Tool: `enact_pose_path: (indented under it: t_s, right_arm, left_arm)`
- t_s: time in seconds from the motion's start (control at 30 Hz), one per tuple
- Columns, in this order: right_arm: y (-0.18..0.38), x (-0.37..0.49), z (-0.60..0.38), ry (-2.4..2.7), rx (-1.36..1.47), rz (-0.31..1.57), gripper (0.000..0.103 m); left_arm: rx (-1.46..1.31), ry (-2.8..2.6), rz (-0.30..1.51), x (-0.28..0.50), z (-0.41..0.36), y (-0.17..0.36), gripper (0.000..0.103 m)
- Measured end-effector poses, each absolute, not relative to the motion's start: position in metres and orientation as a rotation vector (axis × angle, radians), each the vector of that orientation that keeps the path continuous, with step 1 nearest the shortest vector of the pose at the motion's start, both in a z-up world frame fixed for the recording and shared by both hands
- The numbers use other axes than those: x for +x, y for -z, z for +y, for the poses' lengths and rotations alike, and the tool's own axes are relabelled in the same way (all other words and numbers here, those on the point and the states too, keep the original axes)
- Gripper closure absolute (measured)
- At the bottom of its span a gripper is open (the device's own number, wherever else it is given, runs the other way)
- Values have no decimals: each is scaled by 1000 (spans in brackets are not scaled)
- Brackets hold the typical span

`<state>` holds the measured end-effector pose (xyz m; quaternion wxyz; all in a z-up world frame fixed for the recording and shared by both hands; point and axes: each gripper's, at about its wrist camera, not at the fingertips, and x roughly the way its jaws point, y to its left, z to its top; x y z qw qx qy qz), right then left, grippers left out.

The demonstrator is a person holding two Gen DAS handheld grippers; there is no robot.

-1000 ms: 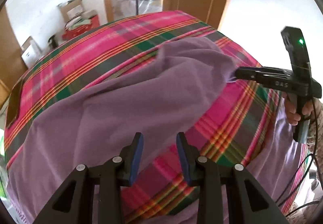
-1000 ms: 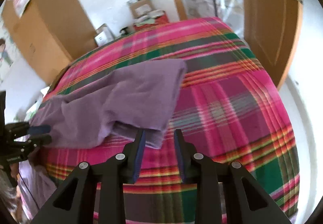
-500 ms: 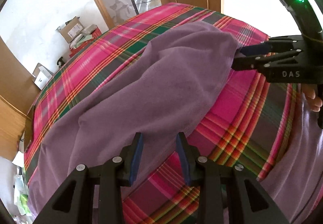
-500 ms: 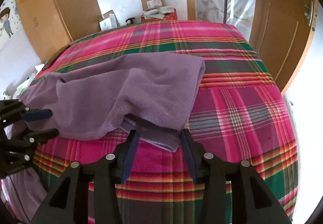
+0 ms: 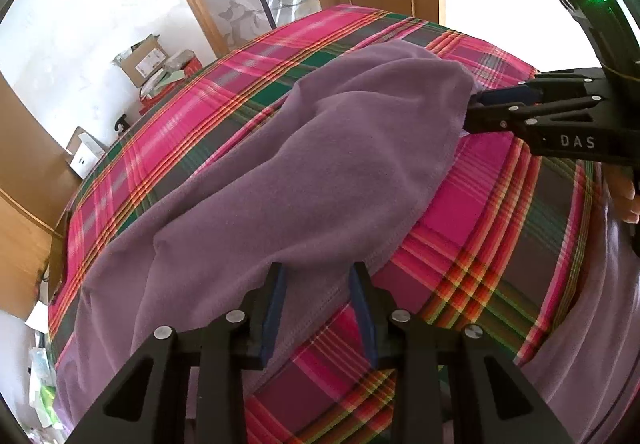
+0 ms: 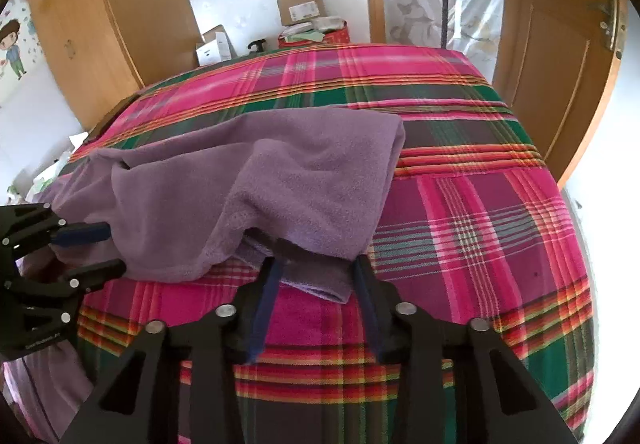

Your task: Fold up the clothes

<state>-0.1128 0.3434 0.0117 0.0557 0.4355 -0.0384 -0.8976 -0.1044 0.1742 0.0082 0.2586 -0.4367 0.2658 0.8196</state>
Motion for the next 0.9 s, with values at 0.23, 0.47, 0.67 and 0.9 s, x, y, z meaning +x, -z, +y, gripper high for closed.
enact_pose_path:
  t_s: [0.23,0.47,0.67,0.9]
  right_arm:
    - [-14,-112,347,2738,1285,-131,93]
    - [-27,-112,359,2823,1211,-124,97]
    - [-36,-115,371,2912,1186,-73,98]
    - [-42,-119,399,3046,1170,-83,98]
  left_arm:
    - [-1185,-2204,672,-107,173,-10,103]
    - [-1190,-2255,555,-121,152,-25,103]
    - [-1222,-2265,522,-124,144,-22,103]
    - [-1270,-2256,484,-127,139,-16,102]
